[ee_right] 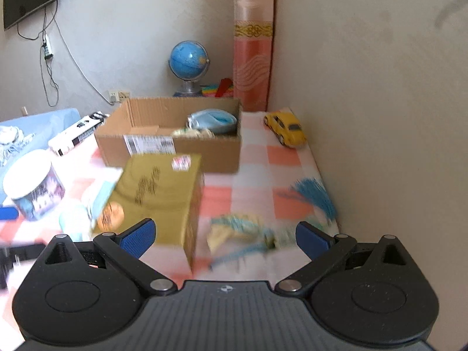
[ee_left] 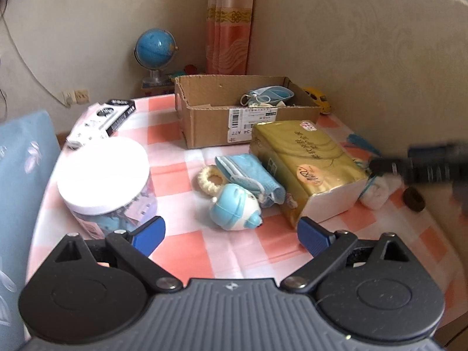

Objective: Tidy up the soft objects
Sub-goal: 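Withdraw both tools from the box back over the table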

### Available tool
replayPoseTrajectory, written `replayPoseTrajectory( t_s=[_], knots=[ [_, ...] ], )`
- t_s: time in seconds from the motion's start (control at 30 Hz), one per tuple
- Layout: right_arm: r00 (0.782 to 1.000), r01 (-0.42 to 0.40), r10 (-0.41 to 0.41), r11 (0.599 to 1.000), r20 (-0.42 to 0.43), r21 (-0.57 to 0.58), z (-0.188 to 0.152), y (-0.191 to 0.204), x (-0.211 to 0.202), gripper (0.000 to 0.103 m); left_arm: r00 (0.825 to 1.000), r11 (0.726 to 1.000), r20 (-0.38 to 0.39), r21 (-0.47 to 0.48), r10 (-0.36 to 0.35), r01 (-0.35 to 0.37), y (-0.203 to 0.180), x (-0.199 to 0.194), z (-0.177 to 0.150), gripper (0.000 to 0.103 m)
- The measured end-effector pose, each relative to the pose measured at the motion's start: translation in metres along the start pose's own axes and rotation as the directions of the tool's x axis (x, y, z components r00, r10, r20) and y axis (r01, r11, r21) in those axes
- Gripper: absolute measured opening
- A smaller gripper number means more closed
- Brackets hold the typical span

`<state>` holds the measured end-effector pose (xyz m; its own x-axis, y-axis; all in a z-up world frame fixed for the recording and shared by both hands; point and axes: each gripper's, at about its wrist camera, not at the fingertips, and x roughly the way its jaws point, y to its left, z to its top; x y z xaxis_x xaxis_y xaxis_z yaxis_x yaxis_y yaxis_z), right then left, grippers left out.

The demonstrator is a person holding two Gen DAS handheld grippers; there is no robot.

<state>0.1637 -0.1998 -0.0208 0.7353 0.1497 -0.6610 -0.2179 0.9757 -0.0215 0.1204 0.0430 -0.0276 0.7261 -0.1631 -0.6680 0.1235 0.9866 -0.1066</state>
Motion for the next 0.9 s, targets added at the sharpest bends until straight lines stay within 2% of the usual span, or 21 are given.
replayPoseTrajectory(
  t_s=[0.17, 0.43, 0.8, 0.9],
  knots=[
    [0.999, 0.041, -0.041, 0.999, -0.009, -0.013, -0.037, -0.003, -0.011, 0.103, 1.000, 1.000, -0.027, 0.019, 0.002, -0.002, -0.004, 0.008, -0.002, 0.097],
    [0.989, 0.144, -0.143, 0.989, -0.034, 0.030, -0.065, -0.027, -0.014, 0.103, 0.998, 0.998, -0.055, 0.064, -0.013, 0.016, -0.014, 0.022, -0.010, 0.097],
    [0.990, 0.132, -0.129, 0.990, -0.062, 0.047, -0.067, -0.040, 0.017, 0.103, 0.996, 0.998, -0.090, 0.065, -0.004, 0.010, -0.018, 0.034, -0.011, 0.097],
    [0.994, 0.084, -0.082, 0.996, -0.070, 0.025, -0.065, -0.035, 0.018, 0.103, 0.996, 0.998, -0.092, 0.067, -0.007, 0.013, -0.019, 0.034, -0.010, 0.097]
  ],
)
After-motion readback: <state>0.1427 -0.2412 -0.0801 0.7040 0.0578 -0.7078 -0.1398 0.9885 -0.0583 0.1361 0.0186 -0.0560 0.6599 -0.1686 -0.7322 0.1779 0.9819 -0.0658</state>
